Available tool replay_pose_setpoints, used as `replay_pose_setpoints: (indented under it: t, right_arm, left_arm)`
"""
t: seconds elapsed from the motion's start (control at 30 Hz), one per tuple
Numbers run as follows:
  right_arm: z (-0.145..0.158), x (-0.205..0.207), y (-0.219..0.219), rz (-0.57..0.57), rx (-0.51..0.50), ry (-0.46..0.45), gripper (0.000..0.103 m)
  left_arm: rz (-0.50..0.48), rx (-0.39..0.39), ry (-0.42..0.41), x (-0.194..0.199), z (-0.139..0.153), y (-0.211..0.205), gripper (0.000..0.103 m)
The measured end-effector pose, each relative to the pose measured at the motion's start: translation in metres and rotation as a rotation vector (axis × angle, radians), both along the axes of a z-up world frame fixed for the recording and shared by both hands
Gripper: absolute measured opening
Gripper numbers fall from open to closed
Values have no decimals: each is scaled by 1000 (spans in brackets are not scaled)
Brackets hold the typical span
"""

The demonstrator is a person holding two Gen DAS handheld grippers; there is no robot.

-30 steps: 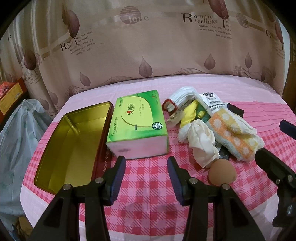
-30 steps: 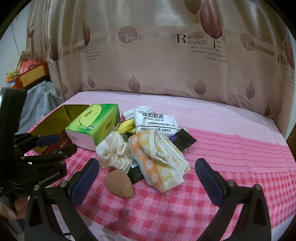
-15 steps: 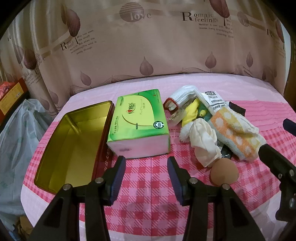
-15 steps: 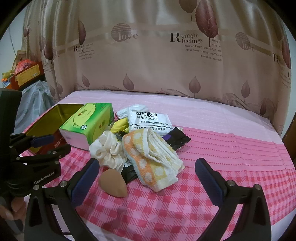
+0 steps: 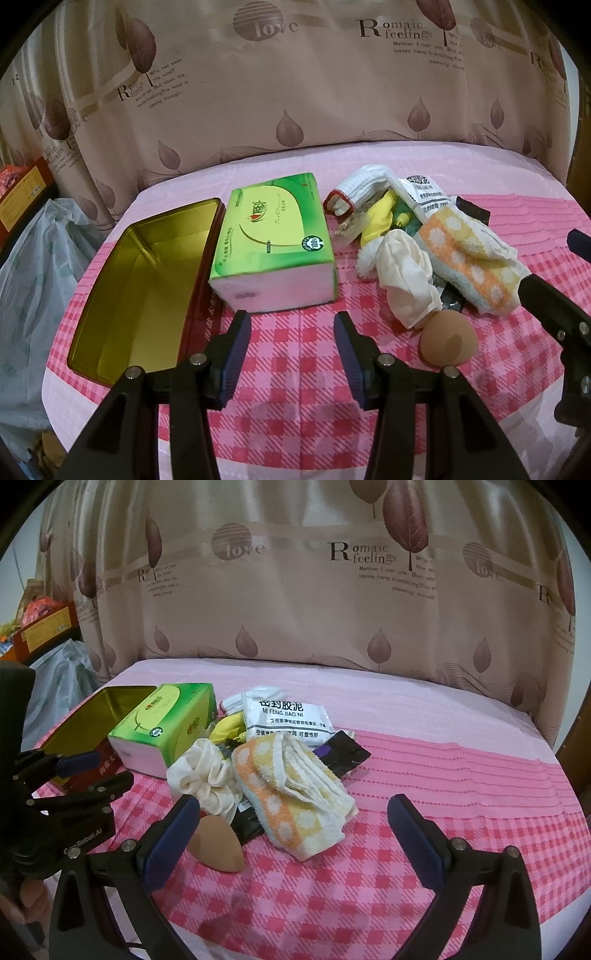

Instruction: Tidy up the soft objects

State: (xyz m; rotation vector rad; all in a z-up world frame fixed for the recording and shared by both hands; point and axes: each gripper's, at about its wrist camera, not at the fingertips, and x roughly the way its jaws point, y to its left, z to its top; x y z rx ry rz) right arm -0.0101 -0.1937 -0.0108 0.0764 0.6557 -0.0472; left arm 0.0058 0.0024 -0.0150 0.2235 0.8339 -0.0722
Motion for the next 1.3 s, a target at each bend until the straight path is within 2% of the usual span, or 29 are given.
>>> replay_pose_setpoints:
  t: [0.4,1.3]
  right_arm:
    - [-2,2,1,0,-5,10,88]
    - [-4,1,2,3,7,16,80]
  left_arm:
    - [-1,8,1,1,-1,-2,48]
    - [0,21,9,3,-7,1,48]
